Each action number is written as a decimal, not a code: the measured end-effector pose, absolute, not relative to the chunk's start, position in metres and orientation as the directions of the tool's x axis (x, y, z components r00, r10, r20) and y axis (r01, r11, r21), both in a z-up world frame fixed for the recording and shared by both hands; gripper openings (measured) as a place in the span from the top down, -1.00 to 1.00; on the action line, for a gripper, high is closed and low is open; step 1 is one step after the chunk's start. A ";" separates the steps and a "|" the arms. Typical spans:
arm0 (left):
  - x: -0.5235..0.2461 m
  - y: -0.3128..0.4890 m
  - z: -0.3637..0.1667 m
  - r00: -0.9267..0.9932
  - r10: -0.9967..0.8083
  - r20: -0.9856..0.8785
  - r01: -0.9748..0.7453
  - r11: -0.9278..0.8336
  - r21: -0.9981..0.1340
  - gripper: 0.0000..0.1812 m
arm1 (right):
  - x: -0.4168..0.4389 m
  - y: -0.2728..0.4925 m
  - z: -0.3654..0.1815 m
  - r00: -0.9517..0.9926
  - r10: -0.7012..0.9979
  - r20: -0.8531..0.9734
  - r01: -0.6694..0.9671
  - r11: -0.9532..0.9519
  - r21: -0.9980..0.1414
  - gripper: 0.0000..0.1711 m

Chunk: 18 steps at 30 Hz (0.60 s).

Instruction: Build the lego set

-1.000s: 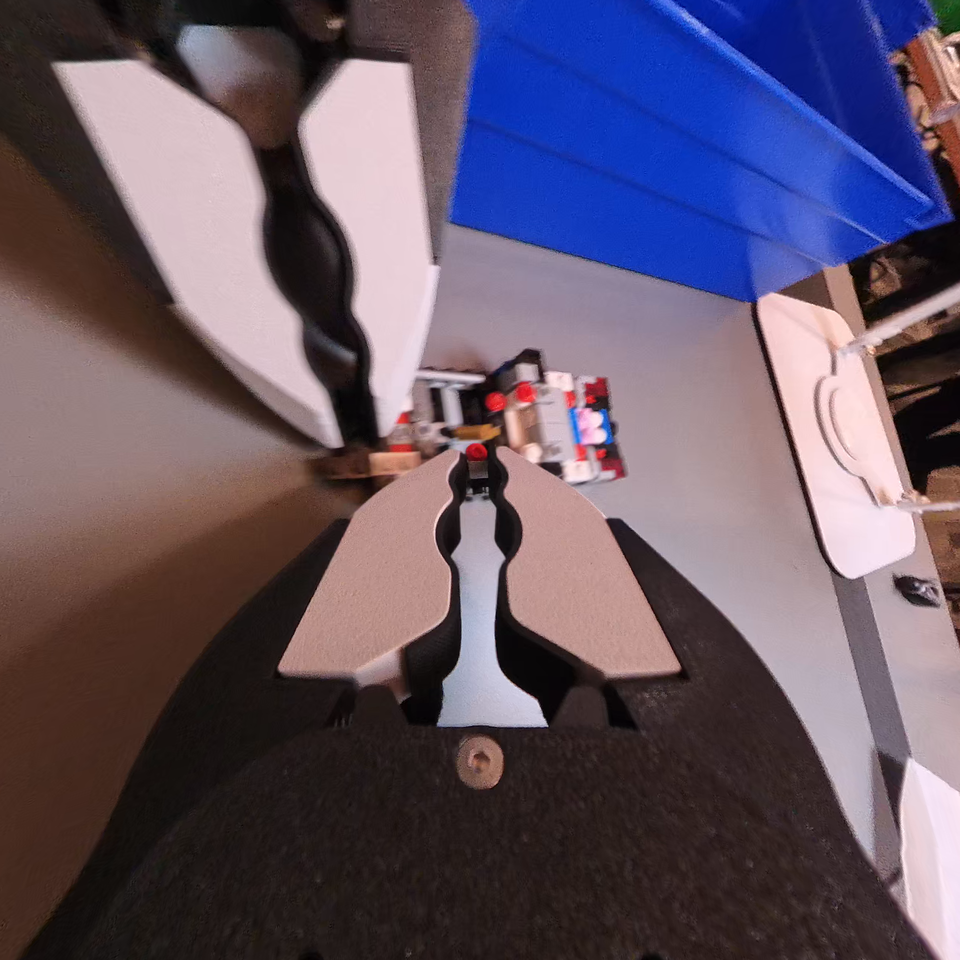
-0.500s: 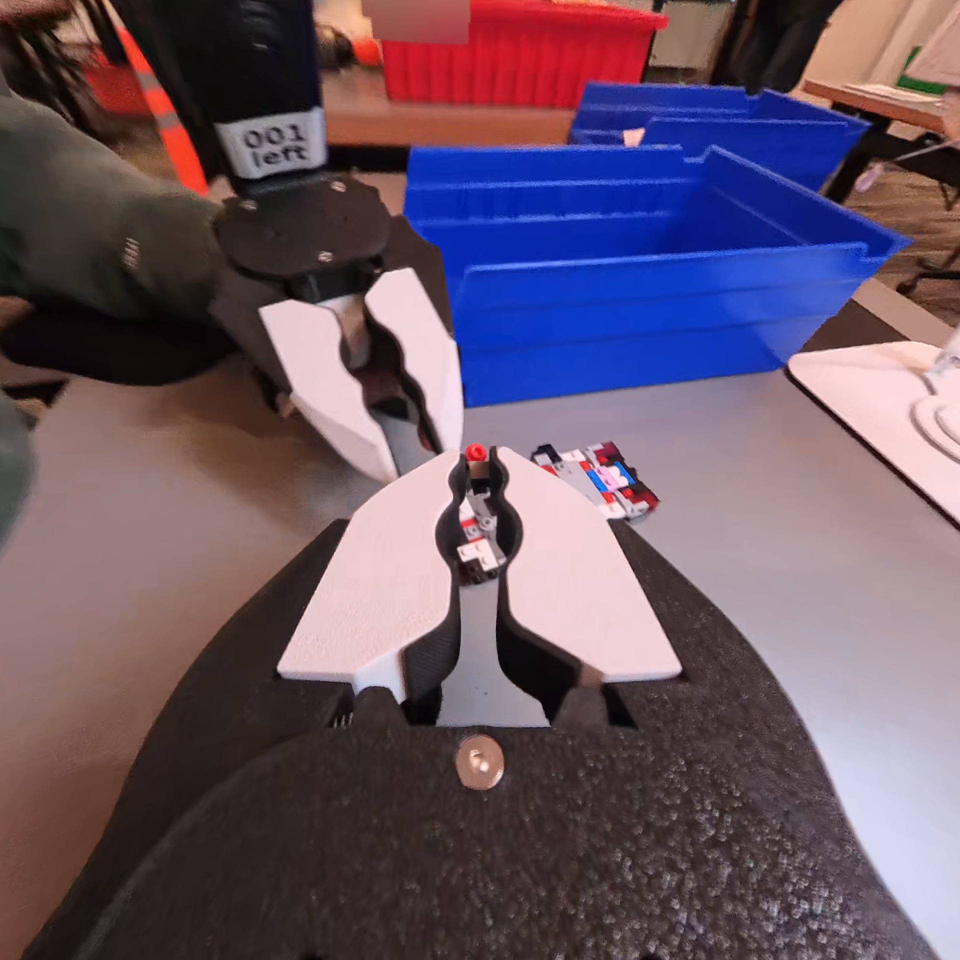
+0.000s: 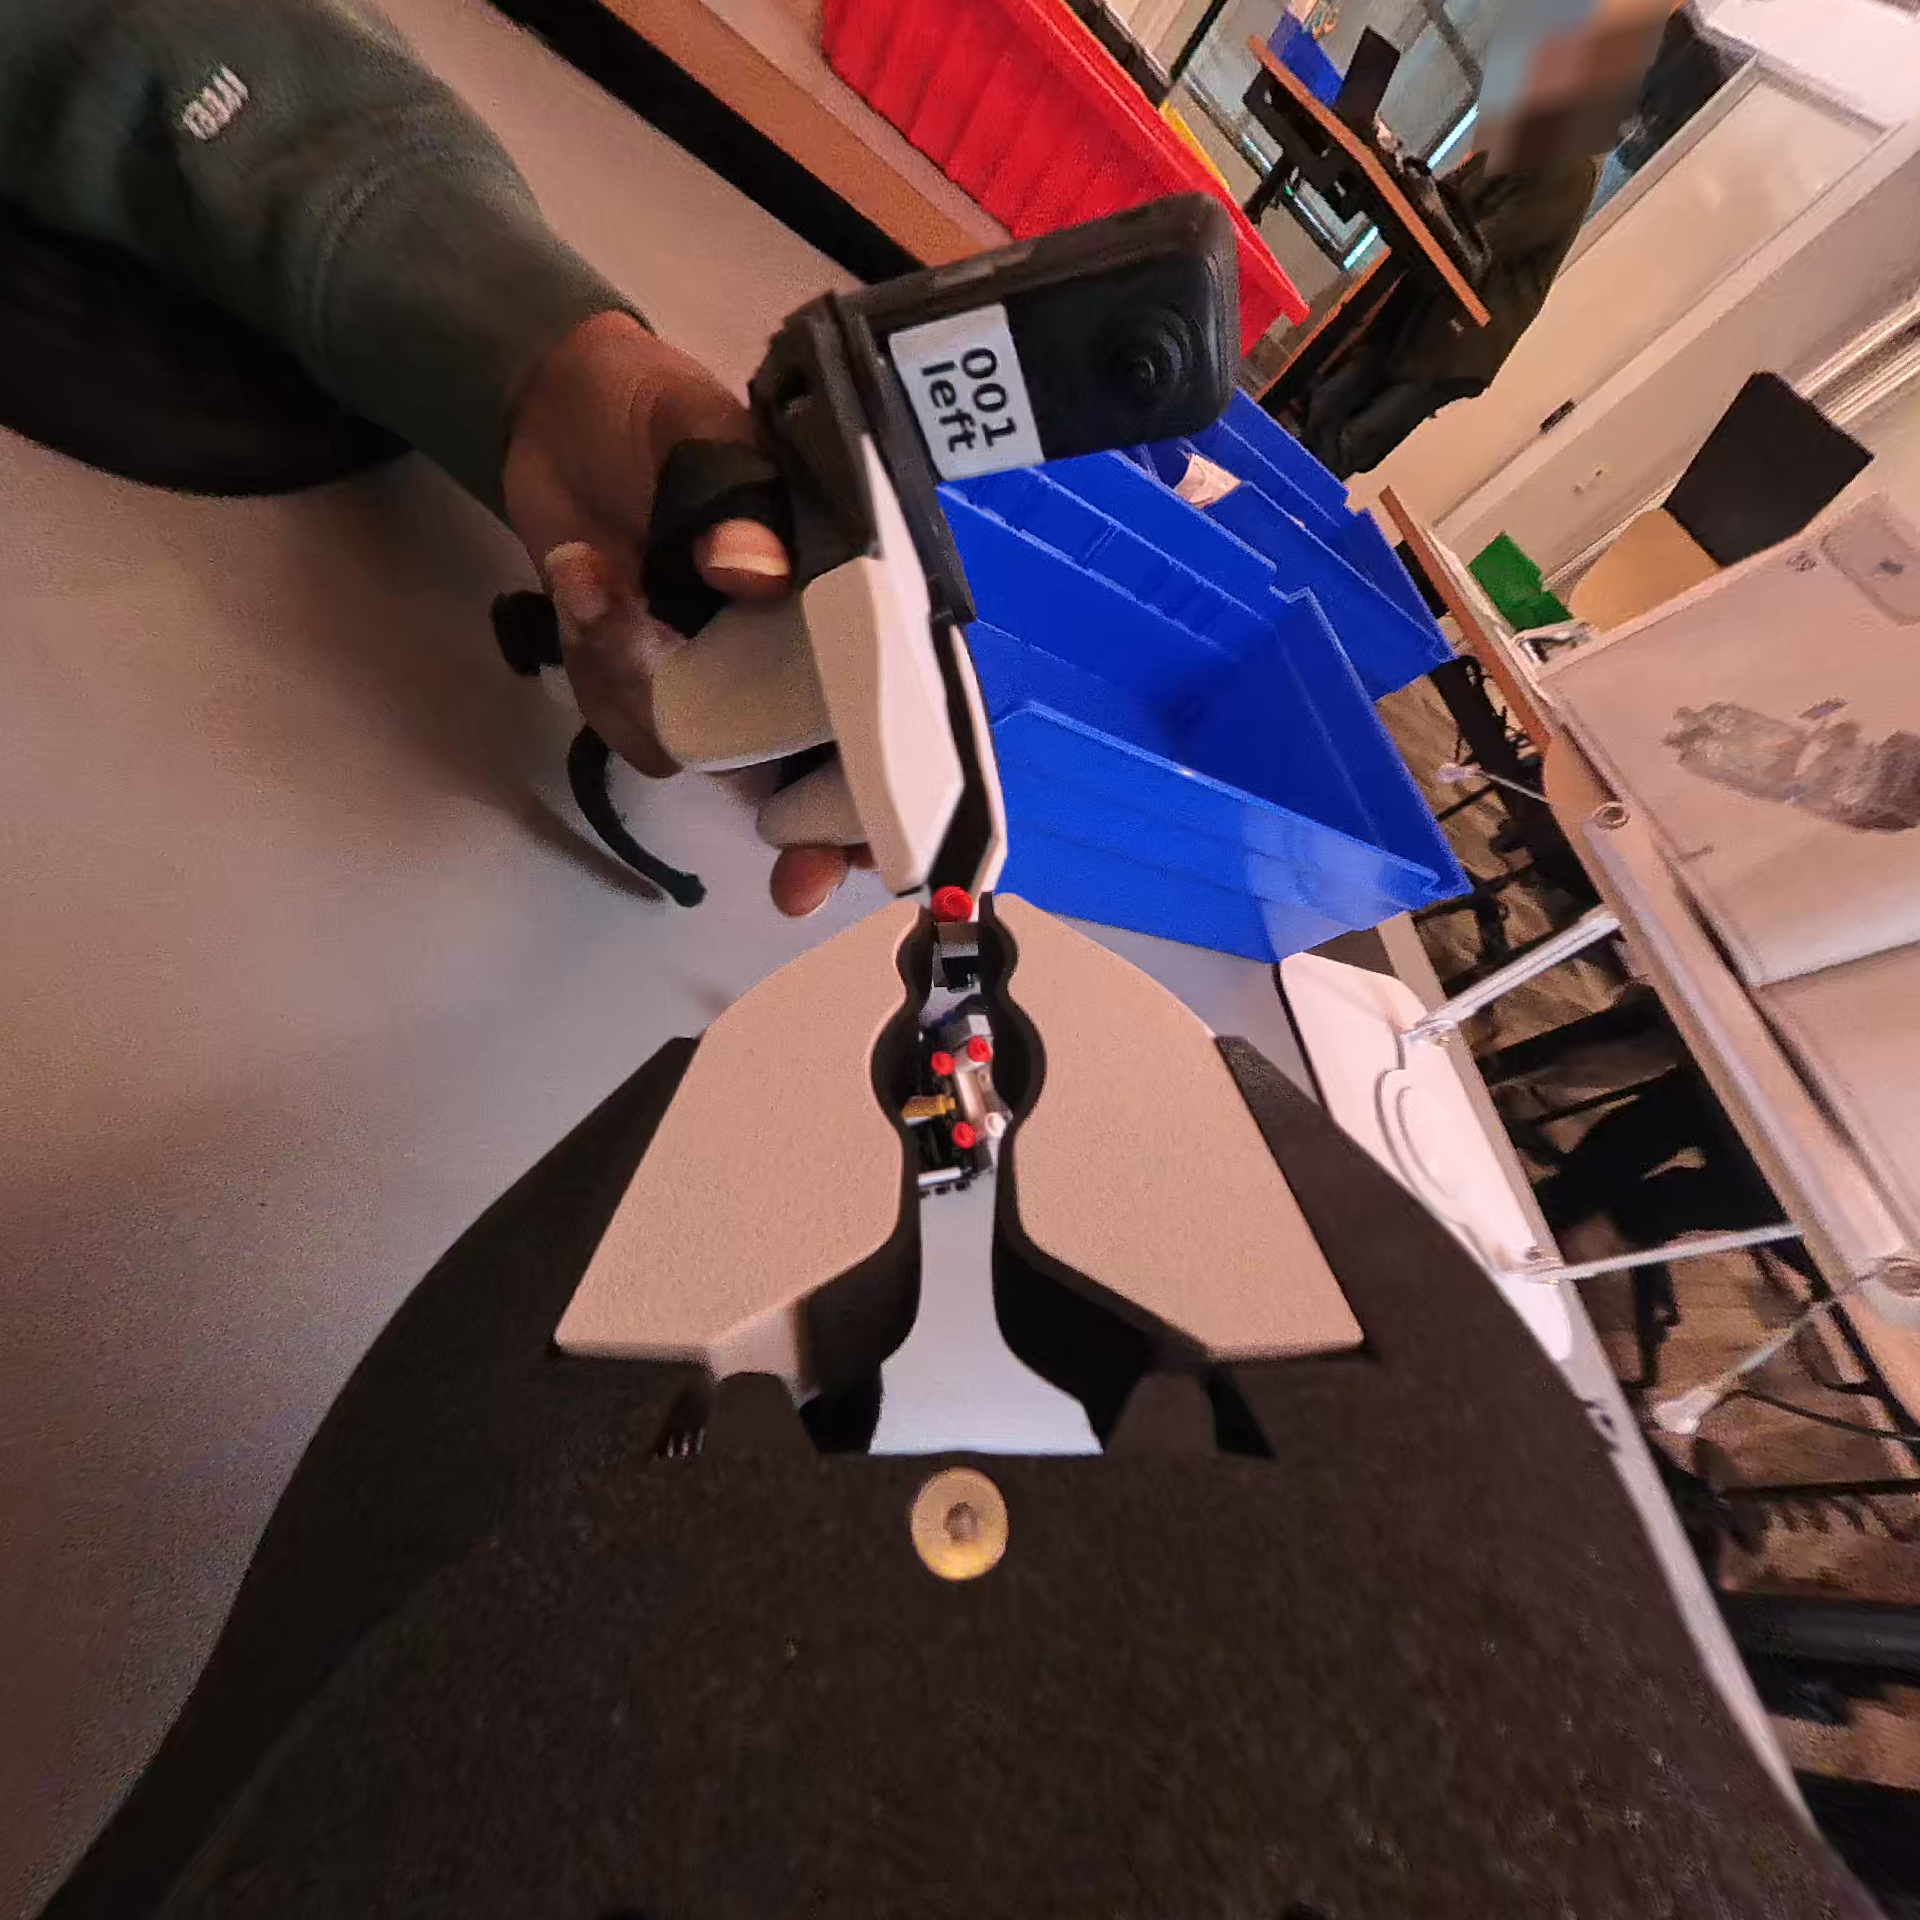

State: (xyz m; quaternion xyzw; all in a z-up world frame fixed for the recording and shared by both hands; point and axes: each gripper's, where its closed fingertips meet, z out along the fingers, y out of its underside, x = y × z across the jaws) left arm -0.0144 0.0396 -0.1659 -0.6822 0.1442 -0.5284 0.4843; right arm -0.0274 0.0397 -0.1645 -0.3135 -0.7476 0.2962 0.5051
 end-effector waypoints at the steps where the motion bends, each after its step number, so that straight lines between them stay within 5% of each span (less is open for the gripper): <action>1: -0.016 0.040 -0.164 0.380 -0.699 0.606 0.339 -0.504 -0.794 0.83 | -0.027 0.039 -0.165 -0.296 0.751 0.591 0.175 0.651 -0.739 0.91; 7: -0.021 0.045 -0.167 0.376 -0.661 0.650 0.369 -0.537 -0.759 0.93 | -0.031 0.039 -0.167 -0.264 0.690 0.674 0.197 0.722 -0.663 0.90; 18: -0.024 0.040 -0.161 0.348 -0.678 0.648 0.328 -0.560 -0.761 0.94 | -0.034 0.037 -0.163 -0.249 0.717 0.651 0.203 0.696 -0.689 0.90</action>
